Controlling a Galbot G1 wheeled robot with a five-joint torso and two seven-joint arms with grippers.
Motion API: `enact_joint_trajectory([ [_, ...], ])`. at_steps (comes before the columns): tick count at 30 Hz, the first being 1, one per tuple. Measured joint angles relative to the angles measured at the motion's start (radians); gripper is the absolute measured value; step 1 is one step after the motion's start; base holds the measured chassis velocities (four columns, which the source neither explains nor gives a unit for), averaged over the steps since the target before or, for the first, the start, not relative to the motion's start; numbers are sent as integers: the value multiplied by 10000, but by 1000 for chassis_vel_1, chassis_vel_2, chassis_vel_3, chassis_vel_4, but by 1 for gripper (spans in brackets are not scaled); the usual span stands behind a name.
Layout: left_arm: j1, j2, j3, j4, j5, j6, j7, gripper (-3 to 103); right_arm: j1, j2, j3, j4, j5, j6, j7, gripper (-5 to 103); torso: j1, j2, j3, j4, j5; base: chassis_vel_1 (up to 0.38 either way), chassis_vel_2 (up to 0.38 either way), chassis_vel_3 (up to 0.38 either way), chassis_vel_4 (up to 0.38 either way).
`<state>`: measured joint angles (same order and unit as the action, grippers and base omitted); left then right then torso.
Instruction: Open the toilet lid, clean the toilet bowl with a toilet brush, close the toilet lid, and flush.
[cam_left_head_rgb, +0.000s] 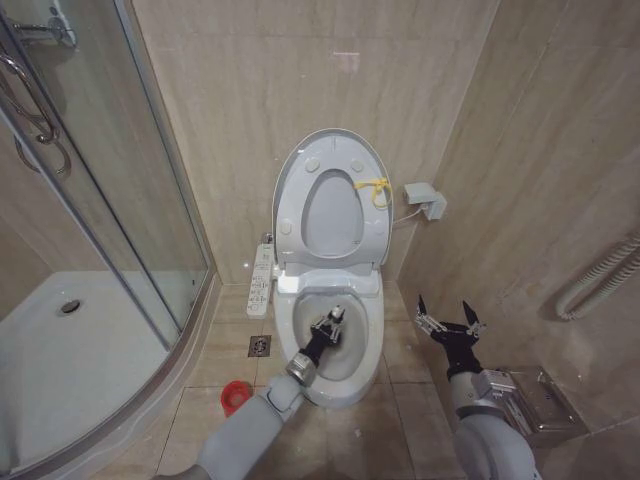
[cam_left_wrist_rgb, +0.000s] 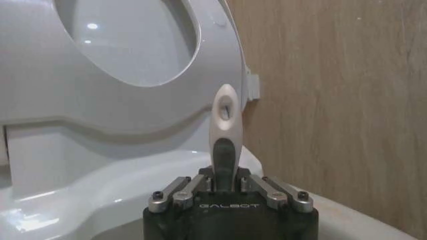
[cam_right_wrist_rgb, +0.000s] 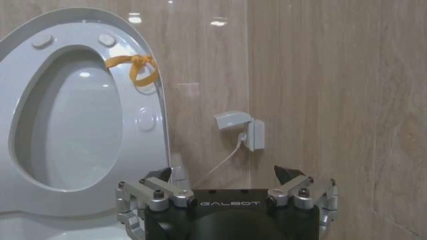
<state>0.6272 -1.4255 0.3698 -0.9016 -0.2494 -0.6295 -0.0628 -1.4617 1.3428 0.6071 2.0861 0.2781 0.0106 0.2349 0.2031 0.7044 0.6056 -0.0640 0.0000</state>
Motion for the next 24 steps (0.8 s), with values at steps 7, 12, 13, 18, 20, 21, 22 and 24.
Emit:
enact_joint_trajectory([
  [7,361,-31,207,-1442,-38,147,-117,19,-1,0,0,0,0,0,1,100,0,0,-1,-4,-2,0,0,0,0],
  [12,603,-25,300,-1636,-25,159,-130,19,-1,0,0,-1,0,0,1,100,-2,1,-2,0,1,0,0,0,0],
  [13,584,-22,259,-1457,-2,115,-126,19,-1,0,0,0,0,0,1,100,-3,2,-3,1,0,0,0,0,0],
  [18,265,121,-104,-272,135,-23,-81,19,-1,0,0,0,0,0,1,100,-2,2,-2,-1,0,0,0,0,0],
  [20,224,152,-174,-168,161,-22,-81,19,-1,0,0,-1,0,0,1,100,-1,1,0,0,3,0,0,0,0],
  [21,209,175,-216,-159,173,-23,-83,19,-1,0,0,-1,0,0,0,100,-1,1,0,1,0,0,0,0,0],
  [22,231,227,-290,-334,179,14,-95,19,-1,0,0,-1,0,0,1,100,-1,2,0,-1,-1,0,0,0,0],
  [24,281,245,-308,-522,169,72,-96,19,-1,0,0,0,0,0,1,100,-1,2,0,0,3,0,0,0,0],
])
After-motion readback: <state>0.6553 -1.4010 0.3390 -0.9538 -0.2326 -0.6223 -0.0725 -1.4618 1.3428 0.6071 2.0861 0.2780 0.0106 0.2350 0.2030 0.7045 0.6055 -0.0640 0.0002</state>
